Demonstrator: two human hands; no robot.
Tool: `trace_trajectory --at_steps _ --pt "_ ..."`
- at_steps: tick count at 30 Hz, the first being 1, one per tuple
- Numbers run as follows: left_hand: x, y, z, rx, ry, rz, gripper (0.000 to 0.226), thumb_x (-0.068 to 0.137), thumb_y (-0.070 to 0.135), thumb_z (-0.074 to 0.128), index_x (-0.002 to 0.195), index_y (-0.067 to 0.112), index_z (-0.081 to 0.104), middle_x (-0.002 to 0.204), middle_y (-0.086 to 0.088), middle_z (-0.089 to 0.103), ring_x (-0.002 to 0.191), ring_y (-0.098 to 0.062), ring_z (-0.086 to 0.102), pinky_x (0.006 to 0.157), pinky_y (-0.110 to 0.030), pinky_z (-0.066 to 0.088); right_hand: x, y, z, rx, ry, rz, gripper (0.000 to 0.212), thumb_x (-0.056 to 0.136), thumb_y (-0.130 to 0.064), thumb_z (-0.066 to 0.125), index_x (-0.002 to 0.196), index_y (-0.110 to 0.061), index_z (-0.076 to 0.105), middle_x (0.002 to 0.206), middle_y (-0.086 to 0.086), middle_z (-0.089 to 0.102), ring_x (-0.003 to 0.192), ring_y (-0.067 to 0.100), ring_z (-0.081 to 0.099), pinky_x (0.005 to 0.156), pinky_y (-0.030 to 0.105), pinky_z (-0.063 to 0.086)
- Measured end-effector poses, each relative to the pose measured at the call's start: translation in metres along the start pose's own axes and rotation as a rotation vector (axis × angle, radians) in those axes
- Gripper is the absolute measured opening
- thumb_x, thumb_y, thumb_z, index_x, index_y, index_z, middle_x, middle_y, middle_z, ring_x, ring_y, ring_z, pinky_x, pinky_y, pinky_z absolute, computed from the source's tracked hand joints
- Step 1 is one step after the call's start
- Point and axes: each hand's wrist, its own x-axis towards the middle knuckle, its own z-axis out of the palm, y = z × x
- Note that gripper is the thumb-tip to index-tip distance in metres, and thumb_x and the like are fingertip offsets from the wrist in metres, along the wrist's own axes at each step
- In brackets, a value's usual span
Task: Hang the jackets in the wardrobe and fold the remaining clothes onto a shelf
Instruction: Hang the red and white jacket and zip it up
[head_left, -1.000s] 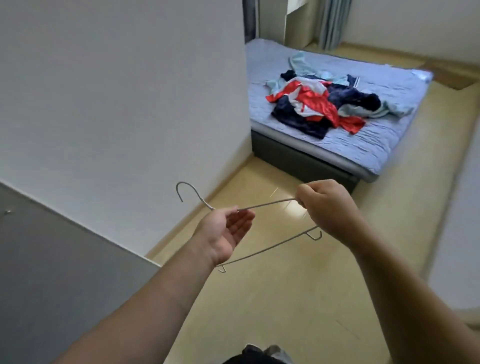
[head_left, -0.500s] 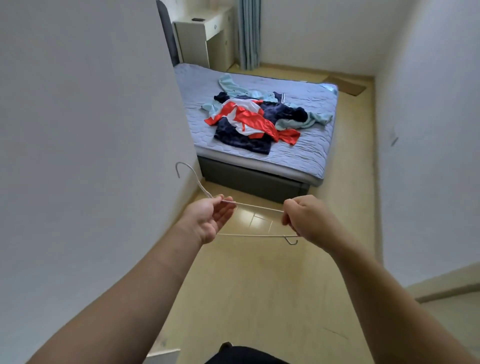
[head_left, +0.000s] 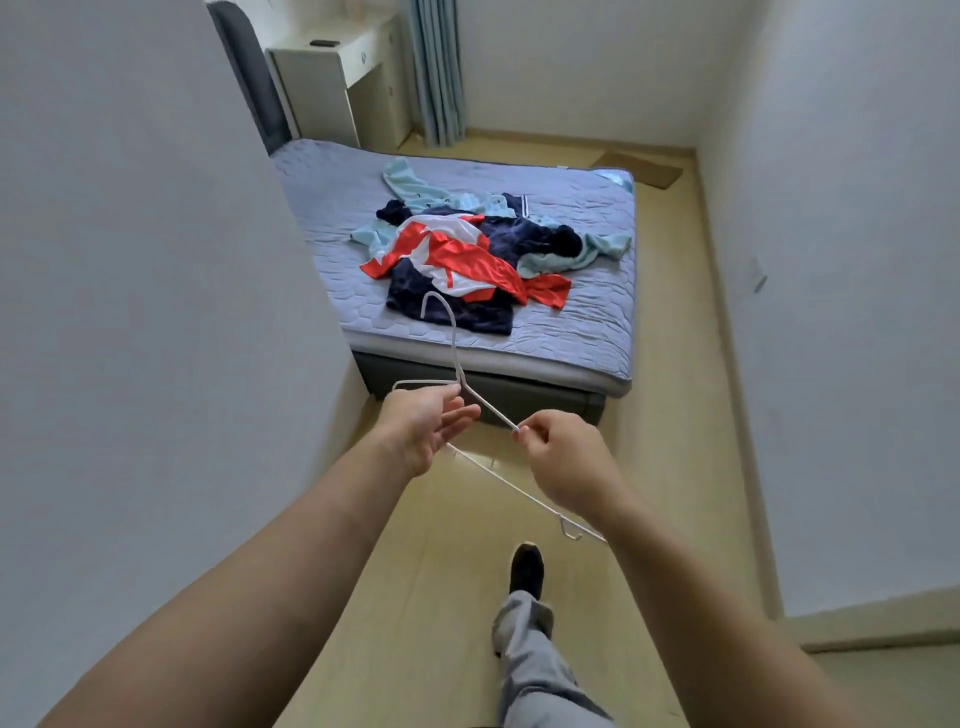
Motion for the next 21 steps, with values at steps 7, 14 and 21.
trace_trajectory --at_steps 7,14,21 --pt "0.146 0.069 0.051 0.711 0.175 0.441 0.023 0.091 0.040 0.072 0.106 0.023 0.074 0.102 -0.001 0.073 0.083 -0.013 0.067 0.078 -0.029 0.055 0.160 0.006 -0.020 0.098 -0.073 0.025 0.019 0.100 -0.031 0.054 0.094 -0.025 0.071 0.075 -0.010 0.064 0.058 0.004 0.053 0.046 0.014 0.032" --pt "0.249 0.146 0.099 0.966 0.144 0.614 0.019 0.094 0.035 0.070 0.096 0.020 0.082 0.078 0.013 0.073 0.079 -0.003 0.066 0.064 -0.001 0.038 0.299 0.004 -0.055 0.079 -0.154 0.111 0.019 0.097 -0.028 0.051 0.090 -0.024 0.069 0.082 -0.006 0.067 0.067 0.009 0.060 0.051 0.022 0.040" --pt "0.363 0.202 0.143 1.088 -0.113 0.579 0.020 0.094 0.034 0.071 0.101 0.018 0.081 0.096 0.005 0.075 0.089 -0.006 0.066 0.075 -0.012 0.044 0.447 -0.016 -0.046 0.086 -0.287 0.124 0.022 0.099 -0.031 0.049 0.114 -0.025 0.063 0.089 -0.005 0.072 0.084 0.013 0.065 0.065 0.027 0.046"
